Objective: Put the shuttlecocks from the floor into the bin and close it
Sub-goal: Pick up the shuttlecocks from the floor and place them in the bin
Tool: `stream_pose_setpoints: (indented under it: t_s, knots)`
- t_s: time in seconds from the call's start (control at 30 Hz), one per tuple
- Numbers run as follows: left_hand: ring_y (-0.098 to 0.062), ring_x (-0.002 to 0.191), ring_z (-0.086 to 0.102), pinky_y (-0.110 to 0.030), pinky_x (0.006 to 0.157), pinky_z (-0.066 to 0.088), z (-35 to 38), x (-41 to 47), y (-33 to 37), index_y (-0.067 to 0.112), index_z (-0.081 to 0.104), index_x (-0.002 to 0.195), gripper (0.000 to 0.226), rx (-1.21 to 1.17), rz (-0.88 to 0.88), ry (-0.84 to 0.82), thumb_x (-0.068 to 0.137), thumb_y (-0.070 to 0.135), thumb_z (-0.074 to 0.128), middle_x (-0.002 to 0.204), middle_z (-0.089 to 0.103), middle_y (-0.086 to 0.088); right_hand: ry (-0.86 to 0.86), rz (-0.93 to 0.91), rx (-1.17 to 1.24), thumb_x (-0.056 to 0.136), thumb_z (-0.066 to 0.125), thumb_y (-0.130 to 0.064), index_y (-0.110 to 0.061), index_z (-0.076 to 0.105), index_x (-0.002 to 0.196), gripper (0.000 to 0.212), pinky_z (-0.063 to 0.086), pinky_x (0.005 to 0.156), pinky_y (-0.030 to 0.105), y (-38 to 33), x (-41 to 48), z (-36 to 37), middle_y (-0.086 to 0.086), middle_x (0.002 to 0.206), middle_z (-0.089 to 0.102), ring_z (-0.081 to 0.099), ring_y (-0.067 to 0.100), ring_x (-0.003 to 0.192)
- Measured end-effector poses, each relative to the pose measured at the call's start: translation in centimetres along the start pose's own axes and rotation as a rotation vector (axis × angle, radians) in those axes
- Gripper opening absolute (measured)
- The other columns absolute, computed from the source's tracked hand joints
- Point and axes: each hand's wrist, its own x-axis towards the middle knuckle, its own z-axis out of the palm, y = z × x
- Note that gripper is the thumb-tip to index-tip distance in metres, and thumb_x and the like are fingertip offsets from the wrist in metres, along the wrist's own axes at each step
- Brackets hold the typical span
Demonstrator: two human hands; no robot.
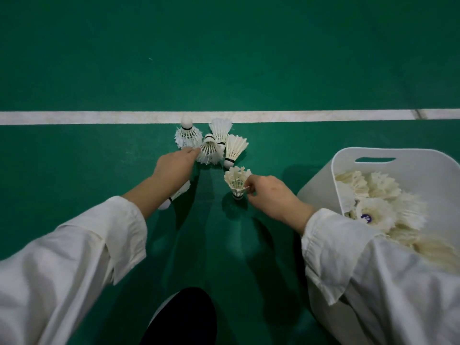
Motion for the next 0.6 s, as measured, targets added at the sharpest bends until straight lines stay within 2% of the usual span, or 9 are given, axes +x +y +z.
stream_pose_setpoints:
  t_s: [0.1, 0.23, 0.33, 0.43, 0.5, 0.6]
  knots:
    - [-0.018, 0.077, 0.06, -0.019, 0.042, 0.021, -0.2, -0.2, -0.2, 0.017, 0.041, 0.137, 0.048, -0.06, -0.002, 0.095, 0.091, 0.003, 0.048, 0.125, 0.055, 0.001, 0.004, -0.019, -0.023, 0.088, 0.046, -0.013, -0.008, 0.058, 0.109, 0.025, 0.05, 0.086, 0.039, 0.1, -0.1, -0.3, 0.016, 0.107, 0.067, 0.06, 0.033, 0.099]
    - [-0.019, 0.08, 0.062, -0.02, 0.045, 0.028, -1.2, -0.9, -0.1, 0.016, 0.049, 0.129, 0.036, -0.058, -0.006, 0.147, 0.094, 0.023, 0.051, 0.12, 0.056, 0.001, 0.052, -0.044, -0.013, 0.087, 0.047, -0.014, -0.011, 0.06, 0.107, 0.024, 0.051, 0.086, 0.04, 0.1, -0.7, -0.9, 0.014, 0.106, 0.068, 0.062, 0.032, 0.098]
    - [-0.021, 0.08, 0.062, -0.02, 0.046, 0.027, -1.7, -1.8, 0.7, 0.014, 0.049, 0.128, 0.04, -0.077, -0.007, 0.132, 0.091, 0.026, 0.055, 0.121, 0.054, -0.001, 0.082, -0.057, -0.004, 0.087, 0.047, -0.013, -0.011, 0.062, 0.105, 0.024, 0.051, 0.085, 0.04, 0.4, -1.3, -1.3, 0.014, 0.103, 0.069, 0.063, 0.032, 0.096]
    - [-0.026, 0.077, 0.063, -0.028, 0.05, 0.034, -1.5, -2.8, 1.7, 0.013, 0.044, 0.131, 0.046, -0.004, 0.007, 0.076, 0.089, 0.027, 0.057, 0.125, 0.05, -0.003, 0.102, -0.055, 0.013, 0.088, 0.046, -0.014, -0.01, 0.062, 0.104, 0.023, 0.052, 0.084, 0.04, 1.0, -2.2, -1.9, 0.013, 0.102, 0.069, 0.063, 0.032, 0.095]
    - [-0.028, 0.065, 0.062, -0.028, 0.046, 0.034, -1.0, -3.4, 2.0, 0.011, 0.052, 0.122, 0.038, 0.006, 0.041, 0.099, 0.088, 0.027, 0.059, 0.115, 0.055, -0.006, 0.113, -0.054, 0.022, 0.088, 0.046, -0.013, -0.011, 0.062, 0.104, 0.023, 0.051, 0.085, 0.039, 1.4, -2.9, -2.2, 0.012, 0.102, 0.069, 0.063, 0.031, 0.095]
    - [-0.026, 0.045, 0.054, -0.021, 0.039, 0.027, -0.5, -4.1, 2.5, 0.008, 0.064, 0.093, 0.014, 0.009, 0.109, 0.161, 0.086, 0.02, 0.064, 0.088, 0.062, -0.007, 0.129, -0.064, 0.021, 0.089, 0.046, -0.013, -0.011, 0.062, 0.107, 0.024, 0.05, 0.087, 0.039, 2.1, -4.0, -2.4, 0.012, 0.104, 0.069, 0.062, 0.03, 0.097]
